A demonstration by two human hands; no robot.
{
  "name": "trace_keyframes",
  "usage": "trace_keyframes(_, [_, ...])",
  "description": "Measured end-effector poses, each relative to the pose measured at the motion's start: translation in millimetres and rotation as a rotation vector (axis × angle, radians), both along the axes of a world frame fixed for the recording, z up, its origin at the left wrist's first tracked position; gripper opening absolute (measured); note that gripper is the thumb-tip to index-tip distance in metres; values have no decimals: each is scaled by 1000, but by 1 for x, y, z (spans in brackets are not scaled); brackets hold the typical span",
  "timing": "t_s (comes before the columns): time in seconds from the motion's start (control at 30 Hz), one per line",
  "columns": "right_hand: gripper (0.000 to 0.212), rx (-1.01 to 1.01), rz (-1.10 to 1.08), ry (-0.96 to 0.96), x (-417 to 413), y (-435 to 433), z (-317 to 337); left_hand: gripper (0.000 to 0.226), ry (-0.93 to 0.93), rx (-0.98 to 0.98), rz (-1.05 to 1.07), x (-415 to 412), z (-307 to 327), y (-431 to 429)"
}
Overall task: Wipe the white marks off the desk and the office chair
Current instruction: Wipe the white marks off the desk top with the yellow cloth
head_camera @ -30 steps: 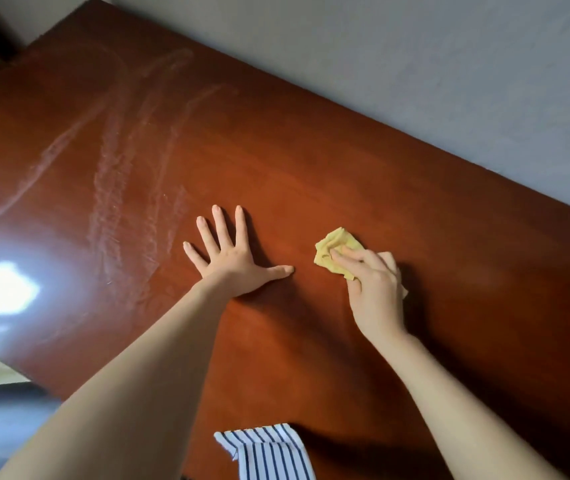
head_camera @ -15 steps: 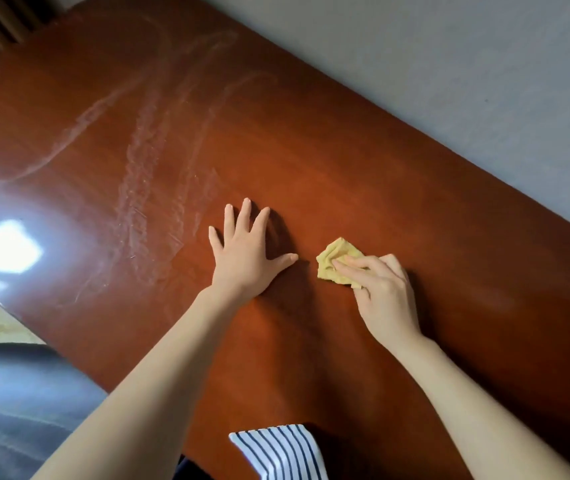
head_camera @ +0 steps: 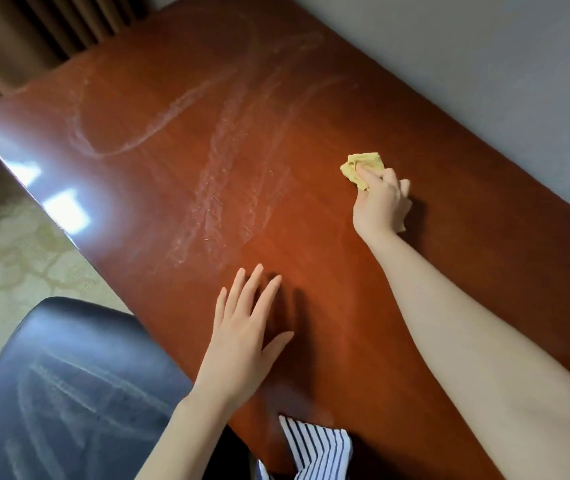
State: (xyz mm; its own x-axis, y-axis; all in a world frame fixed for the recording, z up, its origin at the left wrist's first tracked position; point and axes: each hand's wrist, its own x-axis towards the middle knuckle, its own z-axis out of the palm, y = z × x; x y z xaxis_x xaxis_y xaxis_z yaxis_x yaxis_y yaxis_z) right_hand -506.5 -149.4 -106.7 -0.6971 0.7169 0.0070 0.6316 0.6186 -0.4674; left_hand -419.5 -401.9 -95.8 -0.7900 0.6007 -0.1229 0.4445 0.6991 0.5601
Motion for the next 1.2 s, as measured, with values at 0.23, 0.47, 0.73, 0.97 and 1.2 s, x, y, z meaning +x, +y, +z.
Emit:
trace_keyframes(0.23, [48, 6, 308, -123, 34, -77, 6, 81, -92, -104, 285, 17, -5, -84])
trace_keyframes(0.47, [50, -36, 419, -166, 113, -168, 8, 86, -101, -125, 269, 12, 0, -130])
trace_keyframes(0.73, [51, -12, 580, -79, 202, -226, 18, 87, -167, -227, 143, -18, 6, -146])
trace_keyframes(0.97, [59, 89, 802, -55, 224, -215, 15, 74, -204, -242, 81, -25, 5, -153])
trace_keyframes(1.2, [52, 40, 1089, -17, 155, -200, 12, 68, -263, -73, 239, -16, -6, -159])
